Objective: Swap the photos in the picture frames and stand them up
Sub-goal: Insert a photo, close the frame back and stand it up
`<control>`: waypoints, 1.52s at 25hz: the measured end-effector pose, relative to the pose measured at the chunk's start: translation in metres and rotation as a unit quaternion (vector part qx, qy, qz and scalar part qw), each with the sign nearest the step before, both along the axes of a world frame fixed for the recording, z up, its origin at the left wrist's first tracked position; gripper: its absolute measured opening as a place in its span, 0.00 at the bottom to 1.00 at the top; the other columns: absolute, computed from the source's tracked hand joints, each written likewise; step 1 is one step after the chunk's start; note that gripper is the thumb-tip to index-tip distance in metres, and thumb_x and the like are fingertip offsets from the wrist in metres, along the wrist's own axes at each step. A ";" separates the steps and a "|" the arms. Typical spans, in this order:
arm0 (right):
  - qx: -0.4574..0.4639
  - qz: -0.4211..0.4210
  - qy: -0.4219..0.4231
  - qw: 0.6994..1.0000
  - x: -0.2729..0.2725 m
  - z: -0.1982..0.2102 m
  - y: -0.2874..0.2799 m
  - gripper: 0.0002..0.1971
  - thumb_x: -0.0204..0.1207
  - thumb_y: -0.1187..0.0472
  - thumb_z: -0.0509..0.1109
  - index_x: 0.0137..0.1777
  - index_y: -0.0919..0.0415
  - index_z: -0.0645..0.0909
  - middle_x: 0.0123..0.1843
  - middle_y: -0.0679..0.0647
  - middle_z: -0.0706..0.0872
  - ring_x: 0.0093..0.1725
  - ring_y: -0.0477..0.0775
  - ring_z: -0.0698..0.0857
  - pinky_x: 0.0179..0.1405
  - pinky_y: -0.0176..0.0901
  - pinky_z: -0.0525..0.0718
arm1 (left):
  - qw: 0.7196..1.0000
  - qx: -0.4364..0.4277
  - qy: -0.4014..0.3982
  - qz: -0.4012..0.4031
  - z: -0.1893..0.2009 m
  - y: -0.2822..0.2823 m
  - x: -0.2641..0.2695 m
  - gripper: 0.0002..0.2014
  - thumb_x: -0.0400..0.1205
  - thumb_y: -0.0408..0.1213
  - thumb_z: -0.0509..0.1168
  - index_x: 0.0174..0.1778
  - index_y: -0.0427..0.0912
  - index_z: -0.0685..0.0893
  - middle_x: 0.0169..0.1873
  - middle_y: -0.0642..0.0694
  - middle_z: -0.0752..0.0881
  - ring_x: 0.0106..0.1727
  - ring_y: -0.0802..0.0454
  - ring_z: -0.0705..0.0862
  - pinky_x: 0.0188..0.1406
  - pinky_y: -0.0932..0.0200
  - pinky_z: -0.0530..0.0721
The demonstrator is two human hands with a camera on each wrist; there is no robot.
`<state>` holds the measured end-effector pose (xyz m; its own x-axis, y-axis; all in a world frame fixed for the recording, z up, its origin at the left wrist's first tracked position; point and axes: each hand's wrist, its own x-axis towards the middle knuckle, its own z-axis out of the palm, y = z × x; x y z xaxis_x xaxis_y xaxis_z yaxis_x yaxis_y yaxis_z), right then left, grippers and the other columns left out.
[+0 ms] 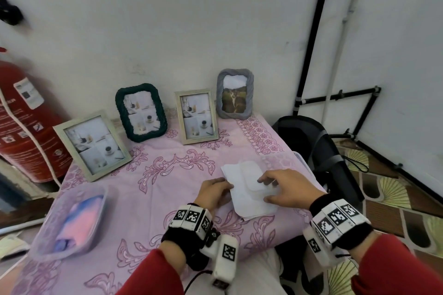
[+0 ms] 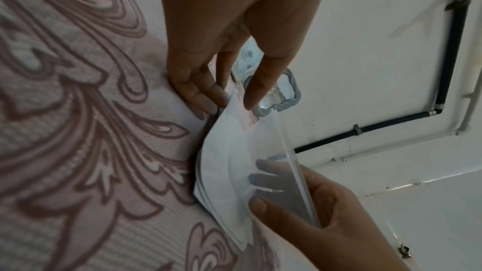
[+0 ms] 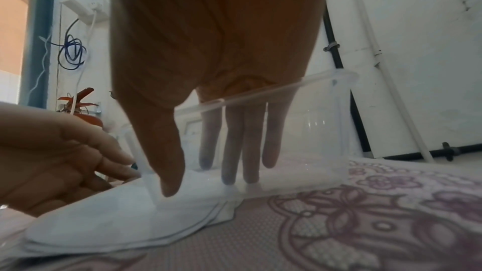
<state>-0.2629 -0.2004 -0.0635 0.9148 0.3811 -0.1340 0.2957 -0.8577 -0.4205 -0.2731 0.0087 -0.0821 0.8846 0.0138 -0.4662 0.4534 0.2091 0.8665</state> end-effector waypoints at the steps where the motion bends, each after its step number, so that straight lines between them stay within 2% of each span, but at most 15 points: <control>1: 0.001 -0.001 -0.001 1.000 0.000 0.000 0.000 0.22 0.66 0.49 0.75 0.61 0.42 0.78 0.57 0.41 0.85 0.53 0.43 0.81 0.58 0.40 0.79 | 1.000 0.016 0.002 -0.007 0.000 -0.001 0.001 0.08 0.77 0.19 0.61 0.43 0.34 0.82 0.39 0.37 0.80 0.28 0.51 0.78 0.29 0.62 0.78; 3: 0.005 -0.003 0.000 1.000 0.000 -0.001 -0.001 0.22 0.66 0.49 0.75 0.61 0.43 0.78 0.56 0.41 0.85 0.52 0.42 0.81 0.57 0.39 0.78 | 0.998 0.062 -0.009 -0.008 -0.002 -0.005 0.003 0.13 0.76 0.17 0.62 0.54 0.31 0.82 0.40 0.38 0.83 0.28 0.54 0.83 0.25 0.66 0.80; 6: 0.007 -0.002 0.006 1.000 0.002 -0.001 -0.002 0.22 0.66 0.49 0.75 0.61 0.43 0.78 0.57 0.41 0.85 0.54 0.43 0.81 0.59 0.40 0.78 | 0.991 0.128 -0.048 0.006 -0.011 -0.011 0.002 0.22 0.73 0.16 0.63 0.63 0.30 0.76 0.50 0.34 0.83 0.47 0.43 0.82 0.45 0.54 0.84; 8: 0.000 -0.001 0.019 1.000 0.002 0.001 -0.002 0.22 0.67 0.46 0.74 0.61 0.42 0.78 0.58 0.40 0.85 0.55 0.44 0.82 0.61 0.43 0.79 | 0.989 0.133 -0.061 0.027 -0.014 -0.011 0.001 0.22 0.73 0.15 0.63 0.64 0.29 0.76 0.53 0.31 0.84 0.51 0.41 0.83 0.53 0.48 0.84; 9: -0.005 -0.002 0.031 1.000 0.003 0.004 -0.002 0.22 0.67 0.45 0.73 0.61 0.40 0.77 0.58 0.39 0.84 0.56 0.44 0.81 0.61 0.44 0.78 | 0.991 0.115 -0.059 0.036 -0.013 -0.010 0.002 0.21 0.74 0.15 0.62 0.63 0.29 0.76 0.54 0.30 0.84 0.50 0.40 0.83 0.52 0.49 0.85; 11: -0.001 -0.005 0.068 0.998 0.005 0.009 -0.003 0.20 0.68 0.44 0.72 0.61 0.37 0.77 0.57 0.38 0.84 0.57 0.43 0.81 0.63 0.46 0.77 | 0.997 0.052 -0.049 0.036 -0.010 -0.007 0.002 0.16 0.75 0.15 0.61 0.58 0.29 0.78 0.53 0.30 0.84 0.44 0.41 0.84 0.38 0.57 0.89; 13: 0.030 -0.003 0.100 0.995 0.006 0.013 -0.005 0.18 0.71 0.47 0.69 0.62 0.36 0.77 0.55 0.38 0.85 0.59 0.45 0.81 0.66 0.49 0.75 | 0.998 0.038 -0.040 0.005 -0.009 -0.006 0.003 0.14 0.76 0.15 0.60 0.58 0.24 0.80 0.50 0.31 0.84 0.39 0.44 0.84 0.30 0.63 0.88; 17: 0.067 -0.020 0.103 0.992 0.004 0.014 -0.007 0.15 0.76 0.53 0.61 0.61 0.38 0.79 0.59 0.43 0.86 0.64 0.49 0.80 0.69 0.51 0.73 | 0.997 0.069 -0.038 0.014 -0.011 -0.011 0.003 0.19 0.74 0.14 0.62 0.62 0.25 0.76 0.40 0.39 0.84 0.39 0.45 0.83 0.35 0.58 0.84; 20: 0.065 -0.034 0.080 0.994 0.005 0.009 -0.008 0.14 0.78 0.54 0.61 0.61 0.42 0.80 0.60 0.45 0.86 0.64 0.49 0.80 0.69 0.50 0.73 | 0.997 0.052 -0.041 0.028 -0.015 -0.013 0.001 0.21 0.74 0.14 0.62 0.63 0.30 0.75 0.43 0.38 0.83 0.43 0.41 0.83 0.41 0.51 0.83; 22: 0.060 -0.039 0.063 0.995 0.005 0.005 -0.008 0.13 0.79 0.52 0.61 0.61 0.43 0.81 0.54 0.42 0.87 0.60 0.48 0.81 0.64 0.47 0.76 | 0.998 0.029 -0.039 0.028 -0.018 -0.012 0.000 0.21 0.75 0.15 0.62 0.63 0.33 0.74 0.45 0.35 0.83 0.41 0.41 0.83 0.43 0.49 0.84; 25: 0.057 -0.049 0.030 0.997 0.004 0.001 -0.006 0.12 0.79 0.50 0.62 0.59 0.43 0.81 0.46 0.40 0.86 0.53 0.47 0.83 0.56 0.45 0.79 | 0.999 0.026 -0.046 0.009 -0.019 -0.010 0.000 0.18 0.77 0.17 0.63 0.60 0.37 0.71 0.48 0.32 0.82 0.43 0.41 0.82 0.41 0.49 0.84; 28: 0.062 -0.061 0.011 0.996 0.004 -0.002 -0.004 0.11 0.79 0.50 0.61 0.58 0.43 0.81 0.47 0.41 0.87 0.52 0.46 0.83 0.56 0.48 0.80 | 0.997 0.050 -0.058 -0.016 -0.018 -0.008 -0.001 0.18 0.77 0.18 0.64 0.57 0.39 0.68 0.40 0.36 0.83 0.37 0.44 0.83 0.32 0.54 0.85; 32: 0.068 -0.068 0.008 0.995 0.003 -0.004 -0.004 0.10 0.78 0.51 0.61 0.56 0.42 0.81 0.48 0.41 0.88 0.52 0.46 0.84 0.57 0.50 0.80 | 0.993 0.089 -0.082 0.004 -0.017 0.001 -0.005 0.18 0.76 0.17 0.64 0.57 0.37 0.70 0.34 0.38 0.83 0.32 0.46 0.82 0.23 0.60 0.82; 34: 0.063 -0.068 0.006 0.996 0.003 -0.003 -0.004 0.10 0.78 0.50 0.61 0.55 0.43 0.81 0.48 0.41 0.88 0.52 0.46 0.84 0.57 0.50 0.80 | 0.991 0.094 -0.090 0.013 -0.015 0.008 -0.007 0.18 0.75 0.16 0.64 0.58 0.36 0.72 0.34 0.37 0.83 0.31 0.45 0.81 0.23 0.60 0.81; 38: 0.060 -0.068 0.005 0.996 0.003 -0.002 -0.002 0.10 0.79 0.50 0.61 0.55 0.43 0.82 0.48 0.41 0.88 0.51 0.45 0.84 0.56 0.49 0.81 | 0.988 0.111 -0.109 0.016 -0.005 0.024 -0.009 0.17 0.75 0.16 0.63 0.57 0.36 0.73 0.34 0.36 0.83 0.32 0.44 0.82 0.32 0.55 0.83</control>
<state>-0.2601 -0.2028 -0.0654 0.9577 0.2679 -0.1048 0.1754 -0.8325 -0.5255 -0.2817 0.0328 -0.0871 0.9608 0.1243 -0.2476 0.2478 0.0144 0.9687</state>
